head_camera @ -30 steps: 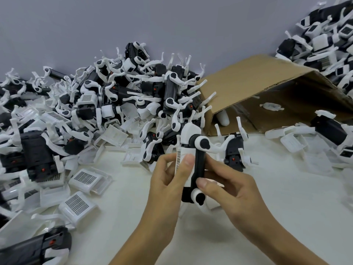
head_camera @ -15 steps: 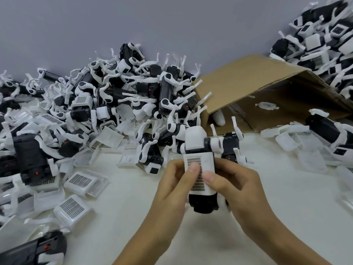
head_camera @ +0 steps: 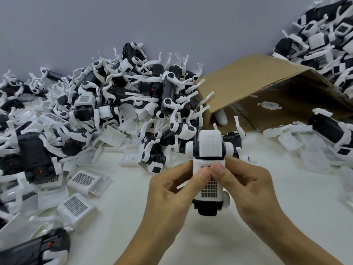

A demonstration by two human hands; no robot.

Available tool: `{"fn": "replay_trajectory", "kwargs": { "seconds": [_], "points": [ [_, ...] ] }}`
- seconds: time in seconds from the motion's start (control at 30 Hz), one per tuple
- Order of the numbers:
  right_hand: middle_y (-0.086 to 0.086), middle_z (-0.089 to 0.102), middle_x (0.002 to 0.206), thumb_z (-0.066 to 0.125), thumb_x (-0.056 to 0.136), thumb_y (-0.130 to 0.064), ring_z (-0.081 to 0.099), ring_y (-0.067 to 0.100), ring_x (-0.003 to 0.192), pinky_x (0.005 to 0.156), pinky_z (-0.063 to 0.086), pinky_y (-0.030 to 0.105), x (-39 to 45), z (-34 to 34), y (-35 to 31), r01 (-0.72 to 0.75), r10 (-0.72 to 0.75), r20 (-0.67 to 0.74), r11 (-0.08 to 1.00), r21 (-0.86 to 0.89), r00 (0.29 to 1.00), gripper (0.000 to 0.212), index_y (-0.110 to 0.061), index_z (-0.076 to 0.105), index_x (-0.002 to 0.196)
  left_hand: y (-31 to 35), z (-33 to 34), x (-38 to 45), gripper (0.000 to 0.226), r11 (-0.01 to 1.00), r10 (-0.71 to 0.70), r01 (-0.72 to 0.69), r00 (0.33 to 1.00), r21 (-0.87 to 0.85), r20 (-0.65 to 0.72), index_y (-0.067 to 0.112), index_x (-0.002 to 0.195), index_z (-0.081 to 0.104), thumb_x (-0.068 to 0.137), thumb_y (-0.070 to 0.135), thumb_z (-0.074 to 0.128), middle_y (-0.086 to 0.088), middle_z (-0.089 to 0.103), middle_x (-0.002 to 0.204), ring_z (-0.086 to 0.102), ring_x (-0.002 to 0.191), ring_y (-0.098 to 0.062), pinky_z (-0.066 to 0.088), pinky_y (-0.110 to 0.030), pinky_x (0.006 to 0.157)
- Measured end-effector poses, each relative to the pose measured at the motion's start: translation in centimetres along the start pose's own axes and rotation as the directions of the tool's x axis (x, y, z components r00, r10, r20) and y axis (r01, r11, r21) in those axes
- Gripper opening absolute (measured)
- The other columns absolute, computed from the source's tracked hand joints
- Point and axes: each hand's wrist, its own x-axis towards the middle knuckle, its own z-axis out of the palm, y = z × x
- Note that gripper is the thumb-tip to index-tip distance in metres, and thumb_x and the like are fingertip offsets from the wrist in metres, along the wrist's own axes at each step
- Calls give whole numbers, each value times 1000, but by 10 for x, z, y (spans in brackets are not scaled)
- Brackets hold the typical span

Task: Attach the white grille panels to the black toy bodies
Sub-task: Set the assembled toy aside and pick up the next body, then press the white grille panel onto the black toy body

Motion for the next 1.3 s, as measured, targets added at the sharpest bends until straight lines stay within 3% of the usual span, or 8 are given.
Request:
{"fn": "replay_trajectory", "kwargs": {
  "seconds": [0.13, 0.3, 0.7, 0.8, 0.9, 1.1, 1.2, 1.3],
  "points": [
    [0, 79, 91, 69, 81, -56, 76, 16, 87, 70, 60, 21, 2, 0, 3, -56, 57, -11, 997, 62, 998, 30, -32, 81, 95, 0, -4, 3, 30, 999, -31, 31, 999, 38, 16, 23, 109, 78, 86, 38, 68, -3, 77, 104, 72, 103, -20, 56, -23, 81],
    [3, 77, 85, 67, 64, -84, 76, 23, 80, 65, 64, 36, 6, -5, 4, -142, 149, -81, 987, 78, 986, 59, -31, 82, 84, -3, -1, 1, 33, 997, 16, -25, 992, 70, 122, 17, 124, 70, 92, 12, 69, -4, 73, 119, 66, 117, -22, 60, -31, 83],
    [-5, 74, 114, 66, 90, -31, 70, 14, 110, 84, 57, 19, 4, -5, 1, -40, 45, 118, 998, -41, 992, 33, -40, 71, 121, -6, -13, 10, 26, 989, -44, 38, 998, -143, -40, 15, 111, 78, 91, 23, 65, -13, 75, 111, 72, 104, -31, 61, -40, 81],
    [-13, 76, 111, 79, 81, -33, 71, 10, 107, 86, 58, 21, 2, -1, 5, 6, -6, -11, 998, -66, 1000, 39, -50, 70, 116, -11, -13, 8, 18, 977, 128, -102, 983, 186, -134, 22, 104, 80, 91, 27, 69, 3, 77, 106, 71, 106, -17, 59, -33, 88],
    [-20, 74, 104, 88, 75, -23, 71, 6, 98, 83, 58, 21, 3, -6, 13, 44, -97, -168, 954, -298, 981, 37, -44, 67, 97, -23, -28, 14, 12, 653, 533, -303, 835, 694, -137, 13, 88, 76, 88, 24, 71, 9, 73, 94, 70, 98, -14, 54, -29, 87],
    [-1, 68, 118, 76, 80, -13, 64, 7, 107, 81, 50, 11, 31, -48, -23, 480, -598, 124, 483, -732, 792, 19, -20, 60, 87, -50, -62, 45, 40, 417, 704, -153, 678, 896, -212, -4, 86, 73, 88, 32, 56, -17, 71, 89, 64, 91, -44, 35, -23, 105],
    [9, 68, 115, 79, 78, -3, 68, 19, 104, 86, 56, 25, 53, -87, -65, 555, -673, 316, 169, -815, 669, 11, -2, 69, 79, -70, -60, 54, 45, 425, 697, -90, 667, 901, -263, -3, 89, 75, 85, 35, 53, -23, 66, 95, 59, 83, -47, 48, -48, 84],
    [11, 68, 112, 81, 78, -3, 66, 18, 99, 85, 55, 22, 92, -131, -124, 506, -657, 392, -19, -863, 644, 16, 1, 66, 78, -78, -57, 59, 44, 430, 707, -123, 661, 894, -249, 0, 89, 76, 82, 36, 52, -19, 62, 96, 54, 77, -42, 49, -49, 67]
  ]
}}
